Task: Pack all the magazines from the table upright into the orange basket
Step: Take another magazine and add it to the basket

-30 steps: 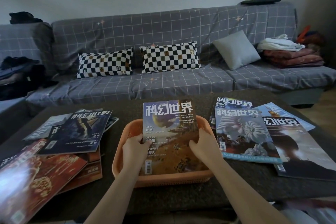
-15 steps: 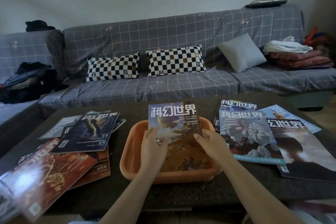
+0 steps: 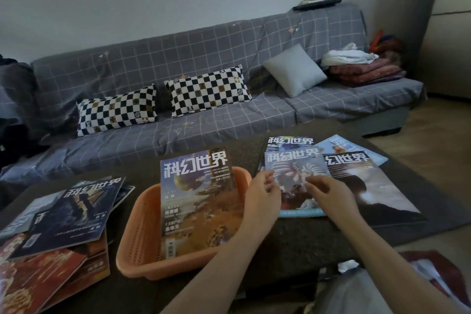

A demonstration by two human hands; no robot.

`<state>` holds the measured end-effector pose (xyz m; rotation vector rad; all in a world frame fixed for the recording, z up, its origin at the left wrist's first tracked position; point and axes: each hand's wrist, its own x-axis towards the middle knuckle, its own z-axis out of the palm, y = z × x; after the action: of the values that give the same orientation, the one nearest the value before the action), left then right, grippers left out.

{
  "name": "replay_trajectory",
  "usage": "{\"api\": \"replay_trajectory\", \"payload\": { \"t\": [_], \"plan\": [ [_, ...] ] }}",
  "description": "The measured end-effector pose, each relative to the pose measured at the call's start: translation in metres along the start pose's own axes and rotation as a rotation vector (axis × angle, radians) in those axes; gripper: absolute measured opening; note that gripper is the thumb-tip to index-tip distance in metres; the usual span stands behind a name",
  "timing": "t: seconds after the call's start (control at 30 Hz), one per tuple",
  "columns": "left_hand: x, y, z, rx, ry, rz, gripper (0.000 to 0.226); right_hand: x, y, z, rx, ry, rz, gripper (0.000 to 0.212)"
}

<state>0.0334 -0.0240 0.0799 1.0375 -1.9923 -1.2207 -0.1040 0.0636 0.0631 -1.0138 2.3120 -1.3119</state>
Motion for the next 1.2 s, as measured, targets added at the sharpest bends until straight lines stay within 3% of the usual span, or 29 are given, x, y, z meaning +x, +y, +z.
{"api": "replay_trajectory", "payload": {
  "t": [0.1, 0.23, 0.4, 0.53, 0.77, 0.97, 1.2],
  "plan": [
    [0.011, 0.008, 0.032, -0.004, -0.037, -0.040, 0.037, 0.007, 0.030, -0.014, 0.008, 0.076, 0.073, 0.030],
    [0.027, 0.001, 0.067, -0.010, -0.018, -0.167, 0.042, 0.014, 0.060, -0.021, -0.001, 0.054, 0.185, 0.034],
    [0.046, -0.036, 0.089, 0.304, 0.086, -0.338, 0.056, 0.028, 0.080, -0.018, -0.064, 0.033, 0.219, 0.039],
    [0.052, -0.048, 0.094, 0.458, 0.147, -0.330, 0.057, 0.046, 0.083, -0.013, -0.155, 0.019, 0.242, 0.036],
    [0.051, -0.041, 0.093, 0.069, 0.108, -0.439, 0.054, 0.055, 0.092, -0.016, -0.119, 0.044, 0.358, 0.029],
    [0.027, -0.036, 0.097, -0.210, -0.016, -0.475, 0.061, 0.029, 0.111, -0.046, 0.211, 0.106, 0.419, 0.017],
    [0.003, 0.000, 0.075, -0.323, -0.030, -0.276, 0.055, -0.012, 0.104, -0.072, 0.848, 0.088, 0.423, 0.015]
  ]
}}
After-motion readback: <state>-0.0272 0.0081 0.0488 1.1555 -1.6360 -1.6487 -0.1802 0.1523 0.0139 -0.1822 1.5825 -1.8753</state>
